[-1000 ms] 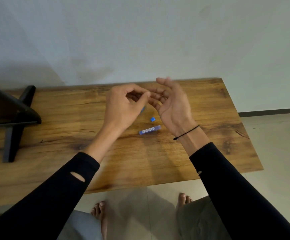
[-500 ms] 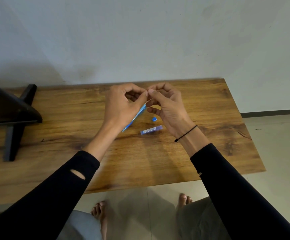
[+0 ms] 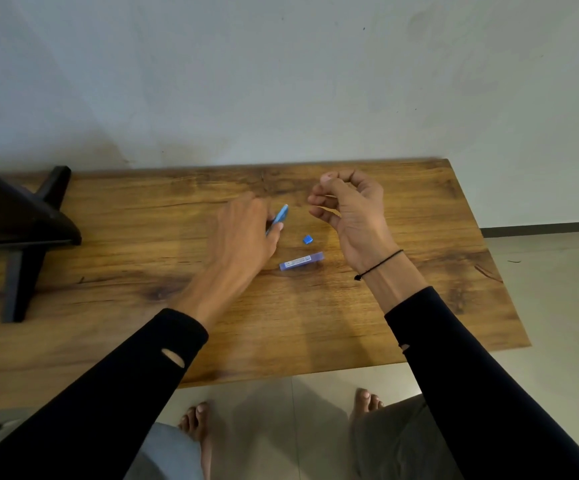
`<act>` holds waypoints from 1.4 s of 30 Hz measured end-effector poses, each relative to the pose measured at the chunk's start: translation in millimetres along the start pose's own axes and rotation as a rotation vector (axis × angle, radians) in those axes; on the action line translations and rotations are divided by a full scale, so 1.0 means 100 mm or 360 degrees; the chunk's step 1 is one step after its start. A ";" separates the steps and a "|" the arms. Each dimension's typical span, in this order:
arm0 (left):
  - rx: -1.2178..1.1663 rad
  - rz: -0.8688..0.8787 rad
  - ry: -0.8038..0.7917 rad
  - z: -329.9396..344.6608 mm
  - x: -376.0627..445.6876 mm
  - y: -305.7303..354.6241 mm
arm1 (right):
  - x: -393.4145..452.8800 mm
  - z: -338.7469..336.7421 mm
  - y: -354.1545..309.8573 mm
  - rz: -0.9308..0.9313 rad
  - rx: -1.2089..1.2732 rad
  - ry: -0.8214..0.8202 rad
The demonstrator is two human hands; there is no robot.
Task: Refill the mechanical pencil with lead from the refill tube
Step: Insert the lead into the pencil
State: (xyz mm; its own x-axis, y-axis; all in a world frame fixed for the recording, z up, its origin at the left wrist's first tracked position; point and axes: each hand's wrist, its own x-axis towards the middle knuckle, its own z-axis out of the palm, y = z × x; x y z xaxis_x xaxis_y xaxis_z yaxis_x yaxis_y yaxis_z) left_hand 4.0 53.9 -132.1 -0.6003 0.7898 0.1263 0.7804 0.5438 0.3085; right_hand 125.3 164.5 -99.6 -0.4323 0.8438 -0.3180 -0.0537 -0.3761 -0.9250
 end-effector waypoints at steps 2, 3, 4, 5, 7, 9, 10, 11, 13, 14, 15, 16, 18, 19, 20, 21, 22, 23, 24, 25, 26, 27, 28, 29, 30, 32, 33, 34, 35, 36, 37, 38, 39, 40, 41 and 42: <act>-0.0200 -0.0055 -0.0054 -0.03 0.04 -0.03 | 0.01 0.00 0.01 -0.0021 -0.0028 0.0001; -0.0359 -0.0102 -0.0083 -0.05 0.05 -0.04 | 0.01 0.00 0.02 -0.0035 -0.0049 0.0002; -0.0525 -0.0140 -0.0091 -0.08 0.06 -0.04 | 0.02 0.00 0.03 -0.0052 -0.0071 0.0003; -0.0665 -0.0153 -0.0081 -0.10 0.06 -0.03 | 0.02 -0.01 0.03 -0.0067 -0.0086 0.0001; -0.0858 -0.0101 -0.0048 -0.12 0.07 -0.01 | 0.03 -0.02 0.02 -0.0080 -0.0067 -0.0024; -0.0972 -0.0057 -0.0027 -0.12 0.08 -0.01 | 0.01 -0.03 0.00 -0.0074 -0.0002 -0.0087; -0.0996 -0.0050 -0.0020 -0.11 0.09 -0.02 | 0.00 -0.04 -0.01 -0.0074 0.0023 -0.0127; -0.1006 -0.0040 -0.0014 -0.11 0.09 -0.03 | -0.02 -0.05 -0.02 -0.0084 0.0029 -0.0162; -0.1023 -0.0005 -0.0008 -0.10 0.10 -0.04 | -0.04 -0.05 -0.04 -0.0126 0.0003 -0.0196; -0.1030 0.0014 -0.0008 -0.10 0.10 -0.05 | -0.05 -0.05 -0.05 -0.0150 -0.0013 -0.0200; -0.1028 0.0034 -0.0007 -0.11 0.09 -0.05 | -0.05 -0.05 -0.05 -0.0171 -0.0027 -0.0206; -0.1021 0.0051 -0.0005 -0.11 0.09 -0.05 | -0.06 -0.05 -0.06 -0.0189 -0.0038 -0.0211; -0.1015 0.0067 -0.0001 -0.12 0.09 -0.05 | -0.06 -0.05 -0.06 -0.0201 -0.0033 -0.0210; -0.1012 0.0067 0.0001 -0.12 0.09 -0.06 | -0.06 -0.05 -0.06 -0.0201 -0.0026 -0.0207; -0.1011 0.0065 0.0002 -0.12 0.09 -0.06 | -0.06 -0.05 -0.06 -0.0202 -0.0024 -0.0208; -0.1014 0.0065 0.0003 -0.11 0.09 -0.07 | -0.07 -0.05 -0.06 -0.0205 -0.0027 -0.0211; -0.1016 0.0066 0.0002 -0.11 0.09 -0.07 | -0.07 -0.06 -0.06 -0.0210 -0.0031 -0.0214; -0.1013 0.0066 -0.0001 -0.10 0.09 -0.07 | -0.07 -0.06 -0.06 -0.0217 -0.0035 -0.0216; -0.1008 0.0066 -0.0005 -0.10 0.09 -0.07 | -0.07 -0.06 -0.06 -0.0224 -0.0039 -0.0218; -0.1004 0.0069 -0.0006 -0.10 0.09 -0.07 | -0.07 -0.06 -0.05 -0.0232 -0.0043 -0.0219; -0.1002 0.0072 -0.0007 -0.10 0.09 -0.07 | -0.06 -0.06 -0.05 -0.0238 -0.0048 -0.0221; -0.1001 0.0071 -0.0009 -0.10 0.09 -0.07 | -0.06 -0.05 -0.05 -0.0244 -0.0054 -0.0220; -0.0999 0.0068 -0.0012 -0.10 0.09 -0.07 | -0.06 -0.05 -0.04 -0.0248 -0.0060 -0.0215; -0.0998 0.0065 -0.0015 -0.09 0.09 -0.07 | -0.06 -0.05 -0.04 -0.0251 -0.0065 -0.0211; -0.0999 0.0063 -0.0017 -0.09 0.10 -0.07 | -0.06 -0.05 -0.04 -0.0253 -0.0069 -0.0209; -0.0997 0.0054 -0.0012 -0.09 0.10 -0.07 | -0.05 -0.05 -0.04 -0.0254 -0.0065 -0.0210; -0.1000 0.0050 -0.0008 -0.09 0.10 -0.07 | -0.05 -0.05 -0.03 -0.0255 -0.0061 -0.0213; -0.1002 0.0048 -0.0007 -0.09 0.10 -0.07 | -0.05 -0.05 -0.03 -0.0257 -0.0059 -0.0215; -0.0998 0.0047 -0.0009 -0.09 0.09 -0.07 | -0.05 -0.05 -0.03 -0.0259 -0.0061 -0.0217; -0.0991 0.0046 -0.0014 -0.09 0.09 -0.07 | -0.05 -0.06 -0.03 -0.0262 -0.0061 -0.0218; -0.0986 0.0045 -0.0017 -0.09 0.09 -0.06 | -0.05 -0.06 -0.03 -0.0262 -0.0059 -0.0219; -0.0985 0.0041 -0.0018 -0.09 0.09 -0.06 | -0.04 -0.06 -0.03 -0.0262 -0.0056 -0.0219; -0.0982 0.0036 -0.0019 -0.10 0.09 -0.06 | -0.04 -0.06 -0.03 -0.0265 -0.0056 -0.0219; -0.0976 0.0032 -0.0022 -0.10 0.09 -0.06 | -0.04 -0.06 -0.03 -0.0269 -0.0063 -0.0222; -0.0971 0.0029 -0.0026 -0.10 0.09 -0.05 | -0.04 -0.07 -0.02 -0.0275 -0.0074 -0.0226; -0.0969 0.0029 -0.0030 -0.10 0.09 -0.05 | -0.04 -0.07 -0.02 -0.0281 -0.0087 -0.0229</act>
State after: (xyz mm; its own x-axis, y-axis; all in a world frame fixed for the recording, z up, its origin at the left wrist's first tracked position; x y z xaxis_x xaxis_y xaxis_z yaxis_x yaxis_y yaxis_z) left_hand -6.8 55.1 -122.9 -0.5804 0.8052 0.1217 0.5467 0.2745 0.7910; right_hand 133.0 164.6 -97.9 -0.5444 0.8301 -0.1208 -0.0927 -0.2027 -0.9749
